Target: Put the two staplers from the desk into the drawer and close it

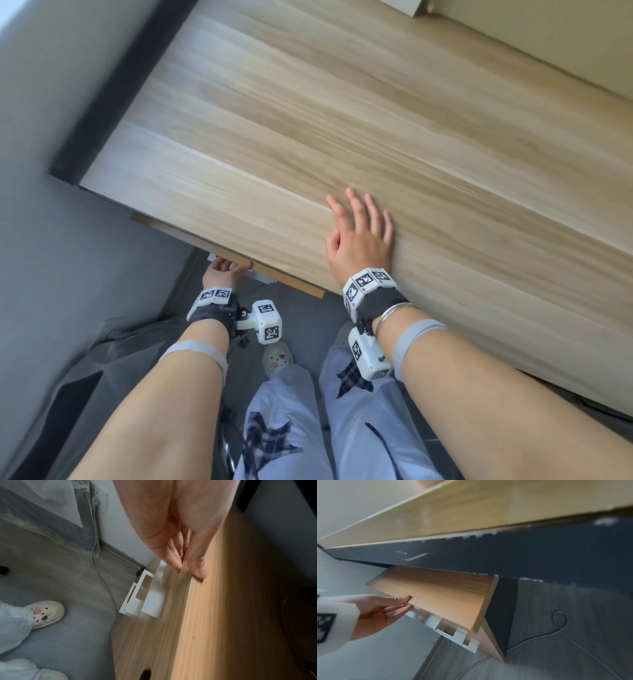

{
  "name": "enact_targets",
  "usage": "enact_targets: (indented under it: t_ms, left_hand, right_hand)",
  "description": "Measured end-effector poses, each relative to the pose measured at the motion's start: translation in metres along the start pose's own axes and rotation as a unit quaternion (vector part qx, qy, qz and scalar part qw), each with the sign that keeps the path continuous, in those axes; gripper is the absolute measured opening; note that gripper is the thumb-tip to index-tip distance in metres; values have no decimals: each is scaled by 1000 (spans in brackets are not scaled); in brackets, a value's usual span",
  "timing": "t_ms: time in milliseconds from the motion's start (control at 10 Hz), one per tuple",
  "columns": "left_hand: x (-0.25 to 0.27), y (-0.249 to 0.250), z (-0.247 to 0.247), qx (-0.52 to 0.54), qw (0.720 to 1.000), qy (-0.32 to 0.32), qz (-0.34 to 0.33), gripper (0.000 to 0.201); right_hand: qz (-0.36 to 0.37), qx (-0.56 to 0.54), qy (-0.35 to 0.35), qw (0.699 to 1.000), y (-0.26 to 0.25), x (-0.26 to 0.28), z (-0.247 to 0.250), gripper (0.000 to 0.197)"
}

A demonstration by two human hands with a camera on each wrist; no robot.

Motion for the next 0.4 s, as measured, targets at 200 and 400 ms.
enact_targets:
  t_ms: [200, 400]
  left_hand:
    - [-8, 3, 6, -41, 999, -16, 7, 64]
    - [-7, 15, 26, -191, 981, -32, -2, 58]
  right_hand:
    - [-4, -4, -18, 1000, -1, 0, -1, 60]
    - [-16, -26, -35, 999, -2, 1, 5, 60]
Point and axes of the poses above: each hand's wrist, its own x-axis away from the middle knuckle, its own z-axis out of the back of the hand, y = z × x, the point moved 9 cm from there along -x, towards the middle knuckle, and after that the axes turned 1 degree about y, right-handed, at the moved point
